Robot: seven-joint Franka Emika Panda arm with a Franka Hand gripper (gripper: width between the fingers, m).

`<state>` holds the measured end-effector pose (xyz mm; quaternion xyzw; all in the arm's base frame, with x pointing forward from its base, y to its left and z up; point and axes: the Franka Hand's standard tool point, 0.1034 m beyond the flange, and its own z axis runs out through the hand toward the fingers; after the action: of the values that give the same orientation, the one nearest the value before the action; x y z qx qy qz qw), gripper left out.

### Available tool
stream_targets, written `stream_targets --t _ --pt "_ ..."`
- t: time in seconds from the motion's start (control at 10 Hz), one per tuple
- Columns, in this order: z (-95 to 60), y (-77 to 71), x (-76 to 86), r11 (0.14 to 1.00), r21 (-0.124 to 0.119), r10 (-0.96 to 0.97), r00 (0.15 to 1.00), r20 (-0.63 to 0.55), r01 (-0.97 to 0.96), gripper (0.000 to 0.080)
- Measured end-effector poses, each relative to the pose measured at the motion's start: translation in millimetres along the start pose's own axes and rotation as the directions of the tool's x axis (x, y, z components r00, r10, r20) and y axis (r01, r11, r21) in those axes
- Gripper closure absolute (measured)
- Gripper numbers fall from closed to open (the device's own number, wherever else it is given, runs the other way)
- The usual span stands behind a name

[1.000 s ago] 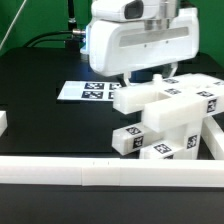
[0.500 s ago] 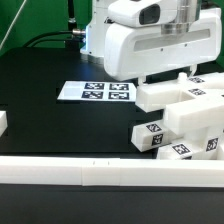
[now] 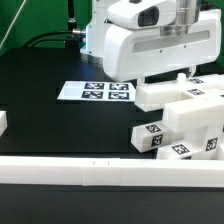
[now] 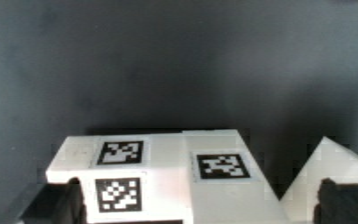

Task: Assemble chair

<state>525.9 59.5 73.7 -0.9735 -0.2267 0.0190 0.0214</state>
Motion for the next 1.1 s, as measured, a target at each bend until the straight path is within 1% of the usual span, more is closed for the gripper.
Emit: stream_targets --t 0.1,0.2,0.3,0.4,0.8,0.9,1.0,1.1 --pt "0.3 -14.1 -20.0 0.998 0.01 0.062 0.998 0.017 -0.062 0.0151" --pt "1.4 -27.6 -31.2 0.997 0.018 0.081 0.996 0.032 -0.081 0.0151" --pt "2.2 -27.3 -35.2 0.998 0.02 0.063 0.997 0.036 -0.064 0.0151" --pt "2.6 -23.4 -38.4 0.998 0.02 0.066 0.997 0.037 -0.067 0.0151" --pt "4.1 -25.6 -38.8 0.996 0.021 0.09 0.995 0.041 -0.091 0.0151" --pt "7.6 -42.6 -41.3 0.976 0.013 0.217 0.975 0.055 -0.218 0.0151" --pt "10.2 -71.9 -39.8 0.97 -0.021 0.242 0.969 0.043 -0.241 0.0151" --pt "15.4 -91.5 -41.8 0.973 -0.021 0.232 0.972 0.04 -0.231 0.0151"
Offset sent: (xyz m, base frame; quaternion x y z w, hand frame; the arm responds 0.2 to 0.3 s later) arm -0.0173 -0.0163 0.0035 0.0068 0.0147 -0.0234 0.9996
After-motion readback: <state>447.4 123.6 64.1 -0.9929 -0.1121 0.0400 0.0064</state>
